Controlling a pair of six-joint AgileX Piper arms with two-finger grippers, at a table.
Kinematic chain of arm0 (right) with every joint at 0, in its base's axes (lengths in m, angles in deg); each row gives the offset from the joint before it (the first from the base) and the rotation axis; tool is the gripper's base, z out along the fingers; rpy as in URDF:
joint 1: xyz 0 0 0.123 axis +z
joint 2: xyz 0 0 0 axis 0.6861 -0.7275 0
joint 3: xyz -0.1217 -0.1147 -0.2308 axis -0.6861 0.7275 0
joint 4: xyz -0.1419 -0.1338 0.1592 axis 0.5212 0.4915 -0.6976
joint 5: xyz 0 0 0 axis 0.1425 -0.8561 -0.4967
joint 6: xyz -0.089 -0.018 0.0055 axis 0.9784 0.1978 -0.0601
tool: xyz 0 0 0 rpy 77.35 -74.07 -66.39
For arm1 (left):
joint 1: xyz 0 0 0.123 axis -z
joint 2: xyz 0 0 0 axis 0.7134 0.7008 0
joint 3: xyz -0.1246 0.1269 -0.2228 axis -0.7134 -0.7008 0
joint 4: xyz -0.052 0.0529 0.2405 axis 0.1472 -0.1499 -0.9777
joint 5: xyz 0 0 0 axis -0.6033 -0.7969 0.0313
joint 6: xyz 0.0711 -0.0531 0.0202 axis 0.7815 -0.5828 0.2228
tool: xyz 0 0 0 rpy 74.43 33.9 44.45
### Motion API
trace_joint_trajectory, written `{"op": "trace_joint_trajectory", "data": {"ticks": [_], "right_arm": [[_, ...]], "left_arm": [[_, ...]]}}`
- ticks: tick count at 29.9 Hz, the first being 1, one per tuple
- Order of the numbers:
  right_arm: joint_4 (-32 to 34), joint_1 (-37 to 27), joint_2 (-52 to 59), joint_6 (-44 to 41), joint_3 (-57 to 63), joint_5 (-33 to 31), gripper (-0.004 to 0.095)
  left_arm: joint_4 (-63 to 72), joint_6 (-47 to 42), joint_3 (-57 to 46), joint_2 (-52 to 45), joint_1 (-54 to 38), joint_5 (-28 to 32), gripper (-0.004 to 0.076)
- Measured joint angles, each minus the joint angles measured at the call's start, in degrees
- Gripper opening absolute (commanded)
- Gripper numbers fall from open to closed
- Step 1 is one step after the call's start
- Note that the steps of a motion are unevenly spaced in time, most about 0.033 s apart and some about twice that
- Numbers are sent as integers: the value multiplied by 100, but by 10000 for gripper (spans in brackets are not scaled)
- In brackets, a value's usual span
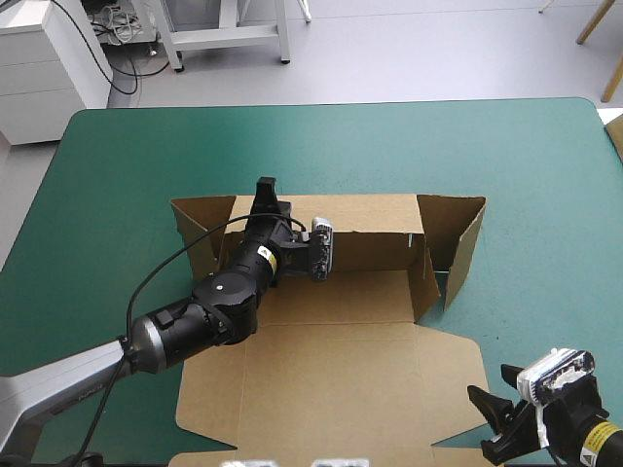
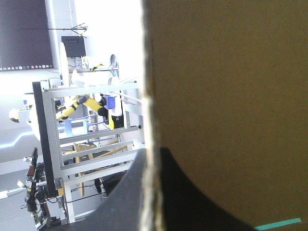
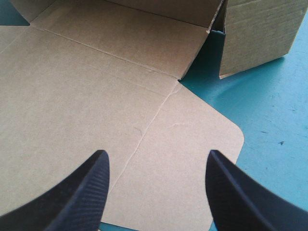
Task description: Fold the box
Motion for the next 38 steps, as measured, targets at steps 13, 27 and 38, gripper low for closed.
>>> {"op": "trace_joint_trajectory", "data": {"ticks": [13,27,38], "right_arm": [[788,0,-282,-507,-1337,-226,551],[1372,0,-2969,-573,-4391,-1117,551],[1979,0,-5074,-573,-6583,-1769,551]], "left_arm": [[0,-19,0,0,0,-5,-8],[0,-19,0,0,0,-5,-8],[0,-24,0,0,0,-5,-8]]}}
